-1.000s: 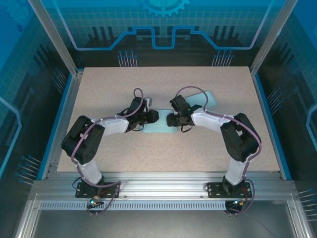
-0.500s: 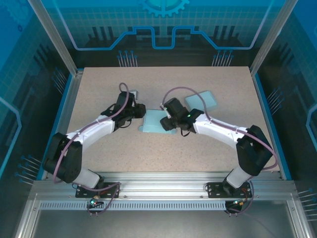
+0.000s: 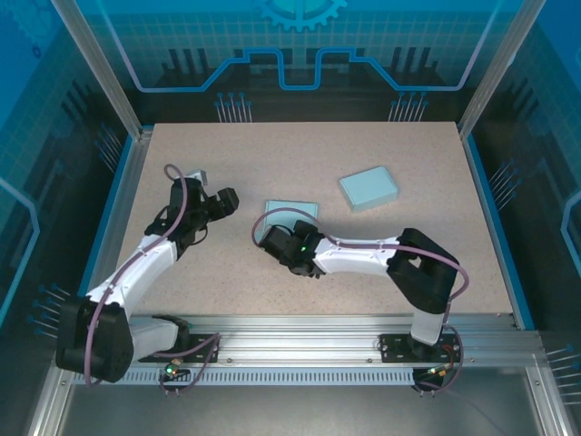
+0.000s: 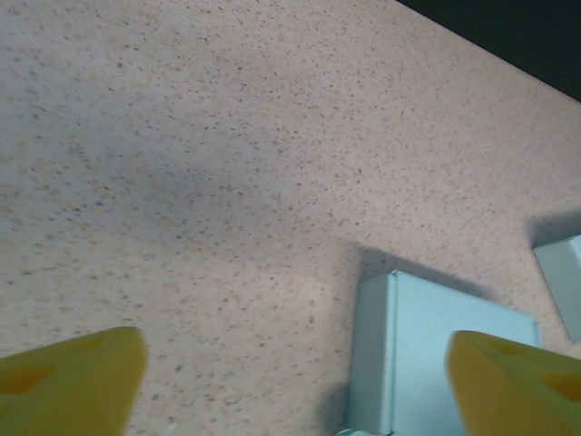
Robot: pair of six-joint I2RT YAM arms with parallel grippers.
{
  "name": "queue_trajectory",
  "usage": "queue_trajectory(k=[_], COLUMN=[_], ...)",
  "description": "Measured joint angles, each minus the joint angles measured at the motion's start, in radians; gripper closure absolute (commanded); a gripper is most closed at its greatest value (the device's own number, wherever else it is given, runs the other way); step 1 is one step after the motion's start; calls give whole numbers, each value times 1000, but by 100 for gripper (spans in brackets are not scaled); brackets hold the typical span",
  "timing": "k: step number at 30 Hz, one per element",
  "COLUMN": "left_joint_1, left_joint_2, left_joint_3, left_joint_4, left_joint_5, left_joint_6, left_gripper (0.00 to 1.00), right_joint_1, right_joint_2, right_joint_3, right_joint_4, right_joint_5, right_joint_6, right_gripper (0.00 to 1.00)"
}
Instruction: Fold the paper box
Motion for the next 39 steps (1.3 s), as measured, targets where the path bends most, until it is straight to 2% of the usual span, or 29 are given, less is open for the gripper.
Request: queue_trajectory(k=[4,7,19,26,34,39], left_joint_1=[11,15,20,31,39,51], left_joint_2=[-34,-46,-50,-60,-83,-103], left_joint_3=[-13,-13,-14,-14,-14,-14], left_joint_4=[-13,-16,-29,-35,-60,-70], left_joint_5=[0,-1,-1,-2,-17,-20], left_joint_6=[-9,-11,-11,-8,9,16], left_gripper=[1,1,1,1,1,1], right_joint_1=[6,5,-5,-10,-11,-18], right_joint_2=[71,103,148,149,146,93], right_joint_3=[28,53,95,113,156,182], right_joint_4=[1,0,38,53,22,-74], right_joint_5=[50,78,112,124,108,48], right_joint_6=[-28,-40,-76,-109,-135,-139], right_gripper=[24,31,72,89,94,94])
